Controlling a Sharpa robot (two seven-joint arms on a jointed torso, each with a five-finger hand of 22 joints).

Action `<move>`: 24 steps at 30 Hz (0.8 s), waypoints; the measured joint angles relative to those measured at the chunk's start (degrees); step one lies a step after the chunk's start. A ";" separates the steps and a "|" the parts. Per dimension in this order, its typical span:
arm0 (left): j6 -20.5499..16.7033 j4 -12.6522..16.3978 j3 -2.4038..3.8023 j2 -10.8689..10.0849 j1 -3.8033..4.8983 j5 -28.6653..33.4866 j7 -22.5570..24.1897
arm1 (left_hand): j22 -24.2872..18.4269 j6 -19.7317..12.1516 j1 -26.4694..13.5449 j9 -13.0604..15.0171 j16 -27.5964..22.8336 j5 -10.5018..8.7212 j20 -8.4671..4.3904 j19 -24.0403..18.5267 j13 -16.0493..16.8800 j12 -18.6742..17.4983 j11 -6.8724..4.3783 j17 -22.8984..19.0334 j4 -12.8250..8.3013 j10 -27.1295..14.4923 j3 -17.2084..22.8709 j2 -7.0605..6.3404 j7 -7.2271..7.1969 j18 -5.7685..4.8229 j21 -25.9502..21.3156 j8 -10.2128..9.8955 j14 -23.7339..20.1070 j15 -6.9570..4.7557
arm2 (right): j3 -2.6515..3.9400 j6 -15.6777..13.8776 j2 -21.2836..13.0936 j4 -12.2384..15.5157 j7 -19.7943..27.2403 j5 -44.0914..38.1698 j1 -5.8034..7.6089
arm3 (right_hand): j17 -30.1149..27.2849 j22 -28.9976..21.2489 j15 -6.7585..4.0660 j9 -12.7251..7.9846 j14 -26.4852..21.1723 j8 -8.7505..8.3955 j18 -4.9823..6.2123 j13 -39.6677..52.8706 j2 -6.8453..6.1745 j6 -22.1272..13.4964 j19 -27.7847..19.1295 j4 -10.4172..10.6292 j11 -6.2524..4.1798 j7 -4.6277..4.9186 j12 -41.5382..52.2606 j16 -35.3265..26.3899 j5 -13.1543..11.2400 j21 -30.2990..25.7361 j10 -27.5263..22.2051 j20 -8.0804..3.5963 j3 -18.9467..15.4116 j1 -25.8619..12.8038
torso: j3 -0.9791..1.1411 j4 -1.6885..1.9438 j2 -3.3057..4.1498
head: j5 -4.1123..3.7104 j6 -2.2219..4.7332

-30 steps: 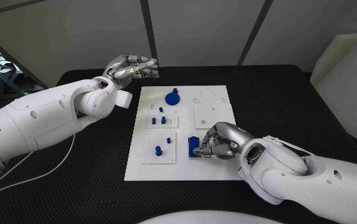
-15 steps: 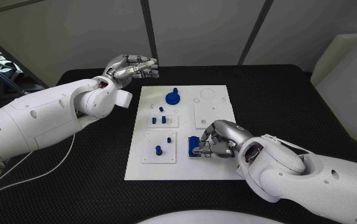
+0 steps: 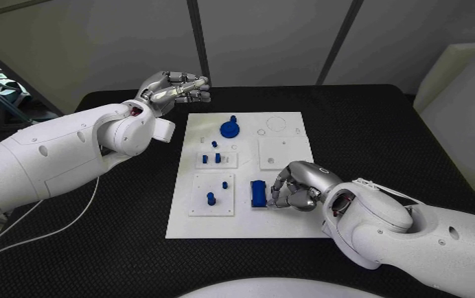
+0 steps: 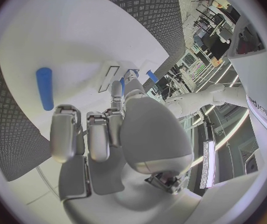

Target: Assemble the parts on the task board

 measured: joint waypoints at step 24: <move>-0.01 0.28 -0.14 -0.67 -0.08 0.00 -0.09 | -0.14 0.00 0.00 0.00 0.01 0.00 -0.22 0.22 0.00 0.00 0.00 0.00 0.00 0.00 0.00 0.00 0.00 0.00 0.00 0.00 0.00 0.00 | 0.18 -4.05 -14.84 5.60 1.88 1.45 0.11 | -0.01 0.00 1.96 -2.84 0.11 -8.01 -0.01 -1.09 -1.13 -6.05 -1.13 5.42 2.50 3.78 -5.91 0.00 8.37 -1.14 -0.37 1.57 -2.67 -5.44 | 0.02 -0.18 -0.15 | -1.77 0.64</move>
